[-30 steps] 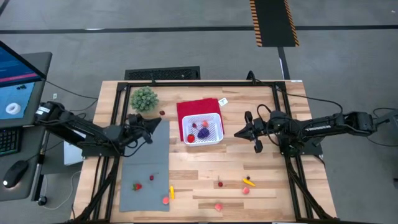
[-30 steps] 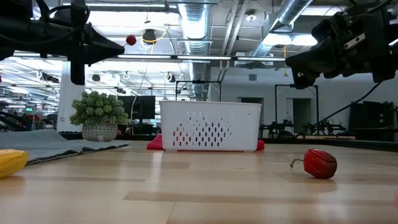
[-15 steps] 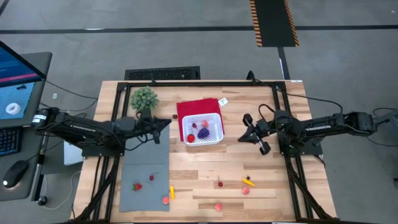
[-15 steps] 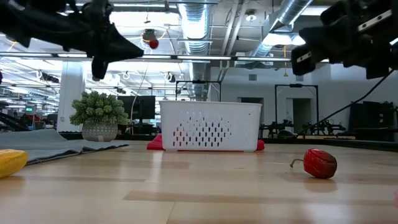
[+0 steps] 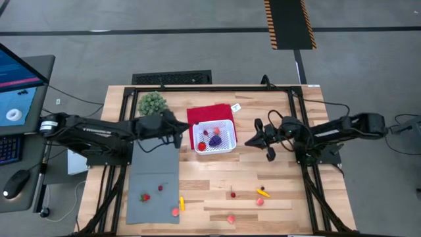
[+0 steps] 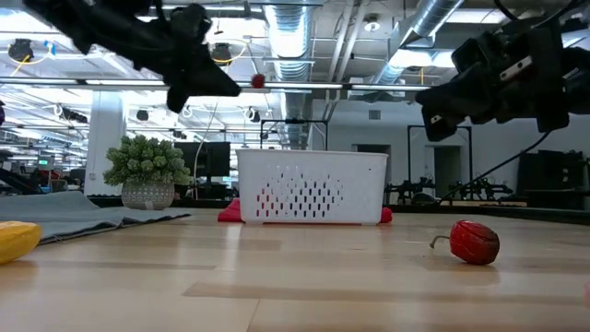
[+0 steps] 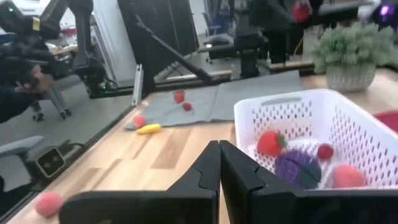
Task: Pick and placing Produce into tupperware
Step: Put the red right cherry into the white bin, then put the red cherry into the white bin
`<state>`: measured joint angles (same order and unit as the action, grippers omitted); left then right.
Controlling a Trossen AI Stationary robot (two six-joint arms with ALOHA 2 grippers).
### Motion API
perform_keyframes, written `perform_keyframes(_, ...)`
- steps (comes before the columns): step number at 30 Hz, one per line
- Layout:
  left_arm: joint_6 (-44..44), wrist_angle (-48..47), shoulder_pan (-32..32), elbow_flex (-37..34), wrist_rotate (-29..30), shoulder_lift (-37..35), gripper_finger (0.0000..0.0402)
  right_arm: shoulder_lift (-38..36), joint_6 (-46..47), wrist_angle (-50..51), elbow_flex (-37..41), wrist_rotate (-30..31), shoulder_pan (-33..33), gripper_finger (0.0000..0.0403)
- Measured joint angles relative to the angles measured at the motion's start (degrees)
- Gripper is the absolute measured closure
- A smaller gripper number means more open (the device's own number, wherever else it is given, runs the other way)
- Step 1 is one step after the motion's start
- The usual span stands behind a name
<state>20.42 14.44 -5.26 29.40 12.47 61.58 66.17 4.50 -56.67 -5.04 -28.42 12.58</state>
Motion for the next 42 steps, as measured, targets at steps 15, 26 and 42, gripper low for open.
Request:
perform_keyframes(15,-0.8,-23.1,-0.5,20.4,1.2,19.7,0.0399,5.5,0.6,-5.1,0.0,0.0,0.4,0.0371)
perform_keyframes(26,-0.2,-27.0,-0.5,24.0,-0.4,27.1,0.037,5.5,0.5,-5.1,0.0,0.0,0.4,0.0367)
perform_keyframes(42,-12.6,-13.6,6.2,25.9,4.4,15.4,0.0346,5.4,0.5,-7.4,0.0,-4.5,0.8,0.0367)
